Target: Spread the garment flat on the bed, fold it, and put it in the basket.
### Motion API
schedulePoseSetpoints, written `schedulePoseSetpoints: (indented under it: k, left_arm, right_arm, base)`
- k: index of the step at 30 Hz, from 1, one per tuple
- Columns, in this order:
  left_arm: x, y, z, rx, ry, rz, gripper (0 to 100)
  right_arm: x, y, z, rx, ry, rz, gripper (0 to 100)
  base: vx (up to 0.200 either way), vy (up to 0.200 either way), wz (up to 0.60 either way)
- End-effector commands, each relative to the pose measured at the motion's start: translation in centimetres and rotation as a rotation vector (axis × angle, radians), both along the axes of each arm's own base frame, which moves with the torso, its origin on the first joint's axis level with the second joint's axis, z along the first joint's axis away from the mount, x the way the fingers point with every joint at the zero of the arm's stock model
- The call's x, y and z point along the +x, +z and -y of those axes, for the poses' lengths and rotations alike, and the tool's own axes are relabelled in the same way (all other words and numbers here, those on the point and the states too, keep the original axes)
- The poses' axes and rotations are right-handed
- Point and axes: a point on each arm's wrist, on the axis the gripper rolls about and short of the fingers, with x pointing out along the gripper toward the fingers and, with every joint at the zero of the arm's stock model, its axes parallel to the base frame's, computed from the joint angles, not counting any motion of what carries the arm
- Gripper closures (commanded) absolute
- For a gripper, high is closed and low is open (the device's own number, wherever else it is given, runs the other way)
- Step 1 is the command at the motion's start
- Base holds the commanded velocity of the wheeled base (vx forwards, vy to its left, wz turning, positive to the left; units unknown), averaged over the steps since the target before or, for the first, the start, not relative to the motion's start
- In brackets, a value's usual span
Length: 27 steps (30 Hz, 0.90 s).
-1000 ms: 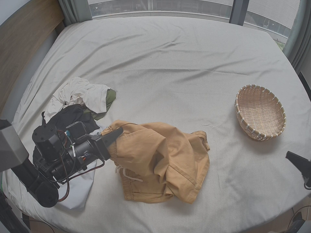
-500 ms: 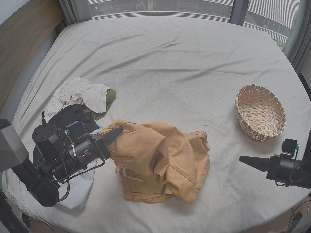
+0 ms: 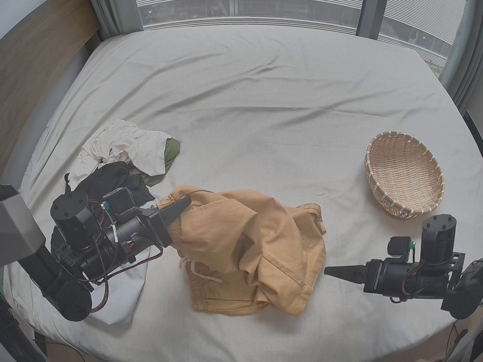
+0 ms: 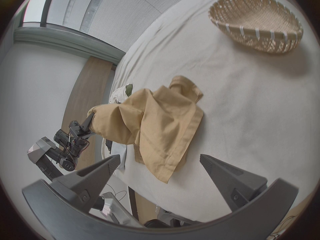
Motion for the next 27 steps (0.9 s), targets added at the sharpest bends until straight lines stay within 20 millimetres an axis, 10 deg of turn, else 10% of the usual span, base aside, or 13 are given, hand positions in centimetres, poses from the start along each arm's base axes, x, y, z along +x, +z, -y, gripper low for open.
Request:
schedulePoseSetpoints:
  k: [1,14,27]
  left_arm:
    - [0.1,0.0,-0.1,0.0,0.005,0.003,100]
    - [0.2,0.0,-0.3,0.017,0.015,0.014,100]
    - [0.3,0.0,-0.2,0.013,0.015,0.016,100]
  right_arm:
    - [0.3,-2.3,-1.5,-0.025,0.036,-0.075,0]
    - [1.2,-6.9,-2.9,-0.027,0.007,-0.078,0]
    - [1.4,-6.5,-4.2,0.04,0.022,-0.042,0]
  base:
    - [0.0,0.0,0.0]
    - [0.0,0.0,0.0]
    - [0.0,0.0,0.0]
